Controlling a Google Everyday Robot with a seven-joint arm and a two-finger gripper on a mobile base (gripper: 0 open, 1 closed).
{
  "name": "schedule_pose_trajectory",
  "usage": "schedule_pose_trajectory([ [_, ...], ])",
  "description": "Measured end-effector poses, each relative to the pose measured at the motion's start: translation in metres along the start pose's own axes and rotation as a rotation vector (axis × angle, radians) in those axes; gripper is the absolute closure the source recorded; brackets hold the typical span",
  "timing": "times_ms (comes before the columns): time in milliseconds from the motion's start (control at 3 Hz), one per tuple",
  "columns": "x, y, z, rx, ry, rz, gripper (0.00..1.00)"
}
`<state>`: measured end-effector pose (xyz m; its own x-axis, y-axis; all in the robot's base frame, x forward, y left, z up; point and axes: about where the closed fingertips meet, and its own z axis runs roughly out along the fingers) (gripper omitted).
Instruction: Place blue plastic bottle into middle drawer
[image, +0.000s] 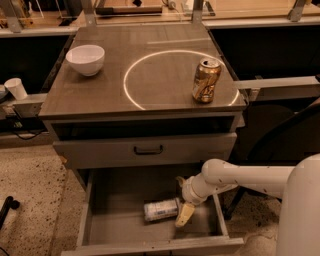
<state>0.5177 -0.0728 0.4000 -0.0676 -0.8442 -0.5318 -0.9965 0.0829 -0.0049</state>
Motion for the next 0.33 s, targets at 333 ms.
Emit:
schedule_pose_trajectory([
  [333,0.0000,0.0000,0.0000,0.000,0.000,0.000,0.00],
])
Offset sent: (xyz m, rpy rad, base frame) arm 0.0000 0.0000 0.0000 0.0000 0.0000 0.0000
